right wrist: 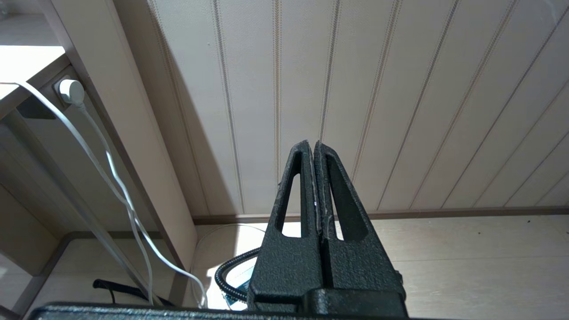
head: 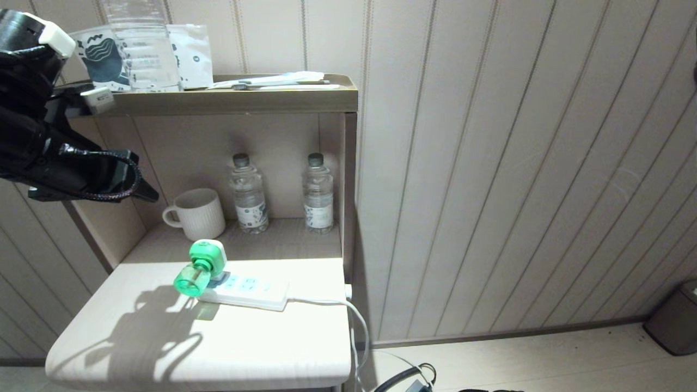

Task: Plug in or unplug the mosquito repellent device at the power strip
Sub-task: Hold the socket with your right hand and unplug it with your left hand

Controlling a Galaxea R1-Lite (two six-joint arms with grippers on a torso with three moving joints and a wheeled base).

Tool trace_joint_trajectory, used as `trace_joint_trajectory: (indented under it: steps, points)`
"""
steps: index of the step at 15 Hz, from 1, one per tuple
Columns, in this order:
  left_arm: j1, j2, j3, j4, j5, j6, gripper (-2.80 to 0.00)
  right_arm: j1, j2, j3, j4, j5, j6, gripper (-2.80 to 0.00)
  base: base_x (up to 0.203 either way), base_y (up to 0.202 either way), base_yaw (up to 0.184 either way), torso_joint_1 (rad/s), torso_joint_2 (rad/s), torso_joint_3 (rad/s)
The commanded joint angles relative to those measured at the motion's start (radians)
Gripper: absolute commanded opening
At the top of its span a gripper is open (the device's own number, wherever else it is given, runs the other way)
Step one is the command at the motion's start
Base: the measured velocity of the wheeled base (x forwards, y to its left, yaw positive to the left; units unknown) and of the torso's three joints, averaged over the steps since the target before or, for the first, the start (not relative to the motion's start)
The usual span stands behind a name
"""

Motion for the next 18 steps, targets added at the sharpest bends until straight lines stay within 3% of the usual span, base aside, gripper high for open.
trace_joint_trajectory:
  steps: [1, 7, 9, 11, 13, 18]
  points:
    - [0.006, -0.059, 0.028, 0.003, 0.0, -0.001, -2.8, 0.0, 0.001, 0.0, 0.0, 0.0, 0.001, -2.8, 0.0, 0.0, 0.0, 0.0, 0.0, 0.0]
    - [0.055, -0.208, 0.126, -0.014, -0.007, -0.029, -2.8, 0.0, 0.001, 0.0, 0.0, 0.0, 0.001, -2.8, 0.0, 0.0, 0.0, 0.0, 0.0, 0.0]
    - [0.067, -0.271, 0.217, -0.092, 0.03, -0.038, -2.8, 0.0, 0.001, 0.0, 0.0, 0.0, 0.001, -2.8, 0.0, 0.0, 0.0, 0.0, 0.0, 0.0]
    - [0.09, -0.353, 0.354, -0.226, 0.109, -0.029, -2.8, 0.0, 0.001, 0.0, 0.0, 0.0, 0.0, -2.8, 0.0, 0.0, 0.0, 0.0, 0.0, 0.0]
    - [0.122, -0.465, 0.5, -0.314, 0.13, 0.003, -2.8, 0.0, 0.001, 0.0, 0.0, 0.0, 0.0, -2.8, 0.0, 0.0, 0.0, 0.0, 0.0, 0.0]
    - [0.159, -0.73, 0.892, -0.545, 0.082, 0.084, -2.8, 0.0, 0.001, 0.0, 0.0, 0.0, 0.001, -2.8, 0.0, 0.0, 0.0, 0.0, 0.0, 0.0]
